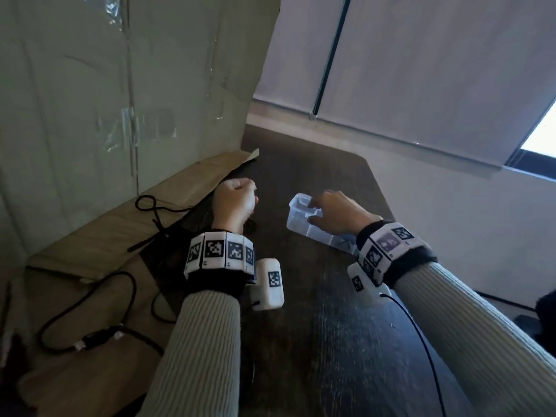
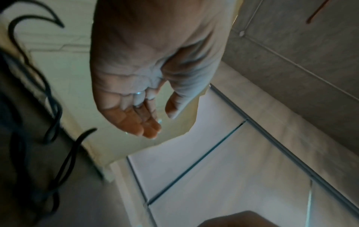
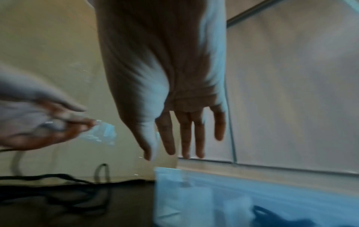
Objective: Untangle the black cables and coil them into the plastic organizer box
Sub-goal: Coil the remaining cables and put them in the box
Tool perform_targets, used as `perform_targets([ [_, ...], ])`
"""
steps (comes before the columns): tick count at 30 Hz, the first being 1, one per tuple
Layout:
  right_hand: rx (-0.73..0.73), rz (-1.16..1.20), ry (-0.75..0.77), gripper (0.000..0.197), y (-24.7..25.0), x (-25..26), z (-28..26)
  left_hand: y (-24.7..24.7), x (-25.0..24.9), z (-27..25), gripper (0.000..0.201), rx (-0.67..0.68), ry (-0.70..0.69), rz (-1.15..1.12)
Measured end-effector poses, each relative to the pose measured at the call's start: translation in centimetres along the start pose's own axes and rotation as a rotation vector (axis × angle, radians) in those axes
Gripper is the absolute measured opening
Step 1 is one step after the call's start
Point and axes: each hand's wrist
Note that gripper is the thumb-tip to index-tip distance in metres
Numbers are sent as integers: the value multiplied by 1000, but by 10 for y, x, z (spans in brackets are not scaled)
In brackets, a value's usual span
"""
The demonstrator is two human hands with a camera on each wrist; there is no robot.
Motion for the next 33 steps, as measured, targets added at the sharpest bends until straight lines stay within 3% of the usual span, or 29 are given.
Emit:
perform_targets([
  [3,112,195,226,35,-2,52,-16,19,-13,7,26,-129,-94,-54],
  [7,327,326,428,63,-7,97,-28,36,-36,1,20,-210,-243,-104],
  [10,441,283,300,54,-22,113,-24,43,-47,-7,18,-207,-259,-181],
  [14,507,293,289,51,-23,125,-27,48,-49,-7,33,-200,-248,-177],
  [15,471,304,319,42,-20,124,-28,48,-49,-8,33,-194,-247,-169],
  [17,410,296,293,5,-15,113,-33,46,-48,-9,32,-178,-244,-160],
  [19,343,264,316,30,-14,95,-37,41,-47,-11,27,-147,-241,-136],
  [21,284,278,274,24,-6,72,-44,36,-47,-14,12,-113,-257,-114],
  [25,14,560,85,17,33,32,-56,24,-46,-20,15,7,-265,5],
  [28,-218,844,-121,16,66,7,-65,10,-42,-29,43,207,-298,176],
  [31,-403,1048,-227,11,91,-9,-75,-1,-44,-56,39,557,-393,286],
  [33,-517,1161,-290,14,108,-18,-82,-10,-43,-68,38,685,-456,311],
])
Point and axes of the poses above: each hand's wrist, its own z-axis towards the middle knuckle, its own y-axis out of the back of the hand, x = y × z, and after that the axes turned 12 degrees about -x, right-handed
